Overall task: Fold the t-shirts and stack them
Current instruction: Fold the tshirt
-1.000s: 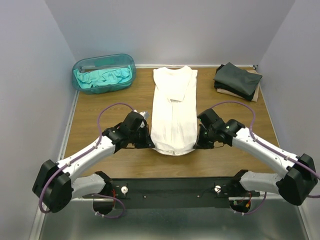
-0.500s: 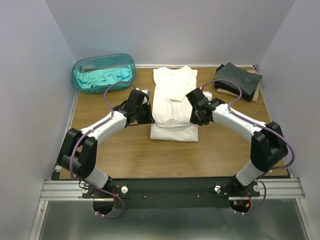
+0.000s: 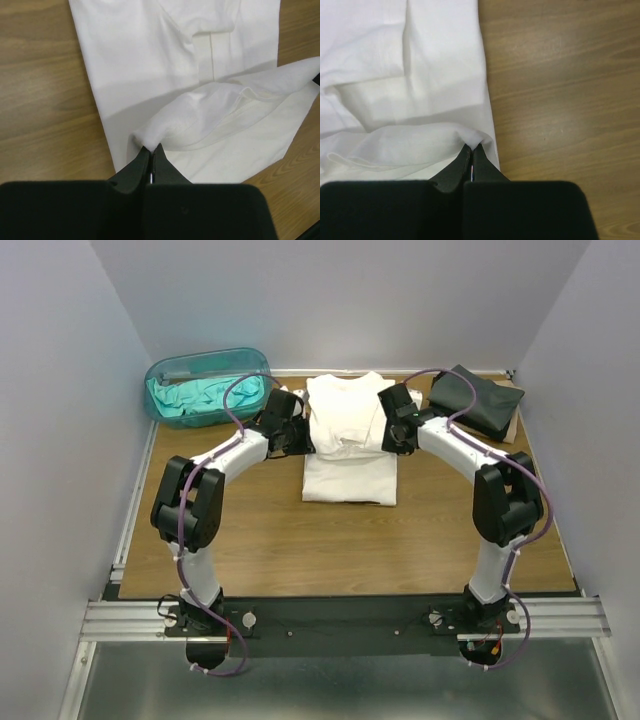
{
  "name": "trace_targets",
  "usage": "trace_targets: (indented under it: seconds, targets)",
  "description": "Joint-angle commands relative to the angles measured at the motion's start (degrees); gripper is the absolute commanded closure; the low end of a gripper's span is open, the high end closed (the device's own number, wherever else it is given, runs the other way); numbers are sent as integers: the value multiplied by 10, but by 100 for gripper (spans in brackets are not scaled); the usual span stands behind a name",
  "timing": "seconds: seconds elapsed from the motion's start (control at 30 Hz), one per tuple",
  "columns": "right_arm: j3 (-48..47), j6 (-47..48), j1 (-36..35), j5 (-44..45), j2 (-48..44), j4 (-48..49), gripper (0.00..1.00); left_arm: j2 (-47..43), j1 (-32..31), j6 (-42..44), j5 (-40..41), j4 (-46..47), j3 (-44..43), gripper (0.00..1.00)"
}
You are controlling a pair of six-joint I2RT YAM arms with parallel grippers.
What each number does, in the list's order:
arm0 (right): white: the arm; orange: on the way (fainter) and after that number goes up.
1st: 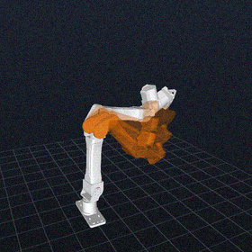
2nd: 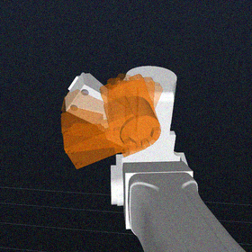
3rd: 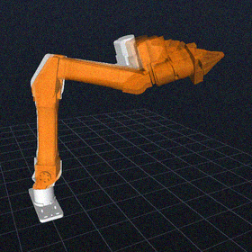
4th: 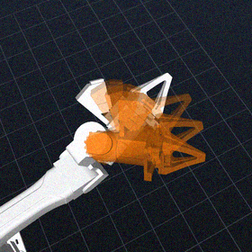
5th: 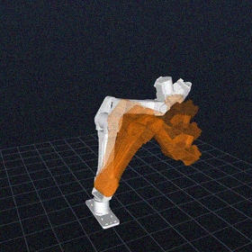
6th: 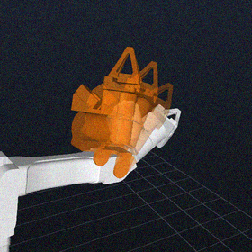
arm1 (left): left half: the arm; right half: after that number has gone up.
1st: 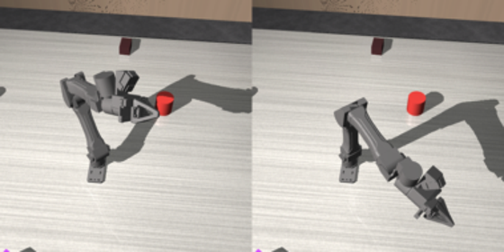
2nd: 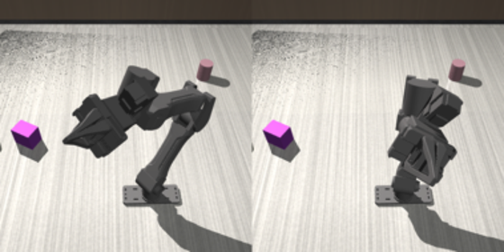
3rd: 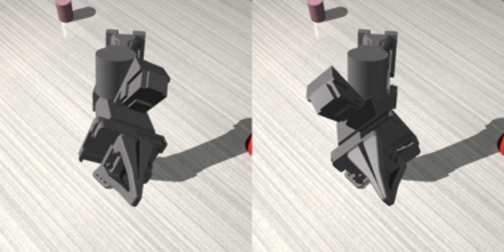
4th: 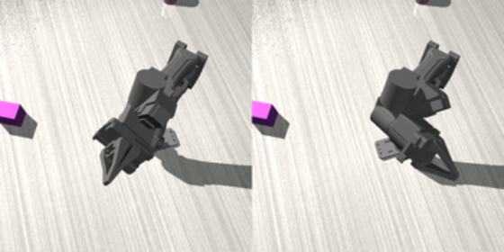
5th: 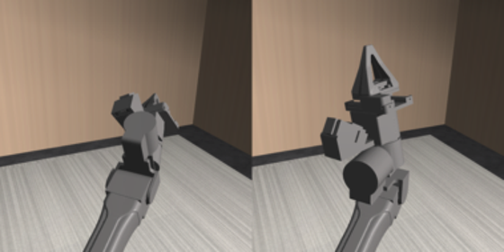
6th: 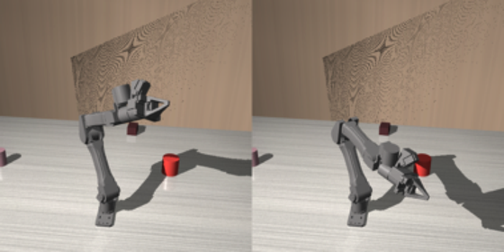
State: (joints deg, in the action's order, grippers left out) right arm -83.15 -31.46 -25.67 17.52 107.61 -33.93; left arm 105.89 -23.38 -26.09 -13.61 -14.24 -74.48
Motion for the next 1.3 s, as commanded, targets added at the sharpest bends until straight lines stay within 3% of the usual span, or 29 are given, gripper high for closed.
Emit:
trace_targets:
  seconds: [0.0, 0.33, 0.53, 0.57, 0.67, 0.7, 0.77, 0.8, 0.9, 1.07, 1.27]
  targets:
    - [-46, 39, 14, -2, 40, 18, 100, 28, 17, 18, -17, 13, -49, 100]
    - [-126, 75, 26, -35, 132, 19, 99, 103, 37, 29, -31, -15, -121, 100]
    - [-133, 76, 27, -35, 141, 19, 100, 132, 43, 38, -56, -4, -133, 100]
    - [-134, 76, 28, -35, 143, 19, 100, 138, 44, 38, -57, -3, -138, 98]
    - [-140, 77, 28, -38, 144, 19, 99, 147, 48, 38, -56, 2, -153, 72]
    - [-144, 77, 29, -41, 143, 19, 95, 150, 51, 38, -55, 0, -161, 64]
    - [-158, 79, 32, -49, 139, 18, 73, 148, 60, 37, -50, -3, -176, 52]
    - [-163, 80, 31, -49, 136, 18, 50, 145, 63, 36, -49, -8, -186, 50]
    - [-174, 82, 33, -48, 108, 19, 30, 120, 71, 39, -35, -10, -189, 39]
    - [-140, 83, 35, -70, 62, 19, 24, 69, 71, 50, -33, -4, -132, 39]
    - [-63, 75, 36, -121, 11, 21, 24, -12, 67, 46, -62, 40, 17, 38]
